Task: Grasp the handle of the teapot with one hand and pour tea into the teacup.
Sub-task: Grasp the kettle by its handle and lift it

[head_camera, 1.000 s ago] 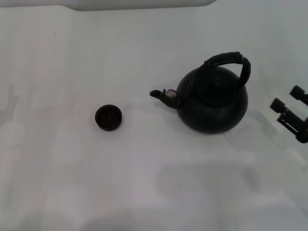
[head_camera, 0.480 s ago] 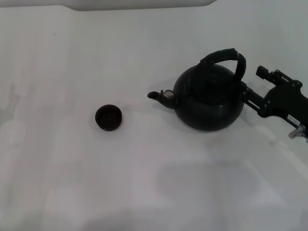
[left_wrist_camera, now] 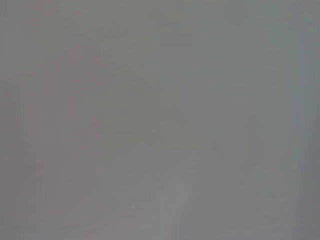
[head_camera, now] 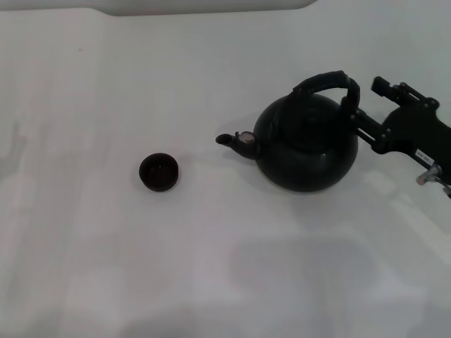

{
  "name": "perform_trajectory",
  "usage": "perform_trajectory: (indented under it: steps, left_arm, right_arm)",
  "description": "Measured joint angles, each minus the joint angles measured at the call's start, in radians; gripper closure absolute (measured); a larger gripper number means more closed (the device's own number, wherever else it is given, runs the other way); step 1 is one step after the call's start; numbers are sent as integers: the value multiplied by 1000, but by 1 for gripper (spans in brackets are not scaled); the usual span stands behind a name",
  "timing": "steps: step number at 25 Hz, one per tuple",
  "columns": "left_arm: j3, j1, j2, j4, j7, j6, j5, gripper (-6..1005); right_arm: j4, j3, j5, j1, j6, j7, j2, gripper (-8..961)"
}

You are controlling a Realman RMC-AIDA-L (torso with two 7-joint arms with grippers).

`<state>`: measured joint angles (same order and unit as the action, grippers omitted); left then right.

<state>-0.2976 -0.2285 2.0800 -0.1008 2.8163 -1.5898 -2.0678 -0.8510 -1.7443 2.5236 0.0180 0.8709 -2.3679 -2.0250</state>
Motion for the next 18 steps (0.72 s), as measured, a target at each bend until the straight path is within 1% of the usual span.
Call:
perform_trajectory:
  steps: [8,13,18]
  left_arm:
    - [0,-2,0,1,0,2,0,123]
    - [0,1,0,2,0,2,0,123]
    - [0,2,0,3,0,1,0,123]
  right_arm:
    - [-1,-54,10,-73,-63,-5,-1,278]
    - [0,-54,26,-85,-66,3,2,279]
    - [7,-53,27,-85,-47,1,10,314]
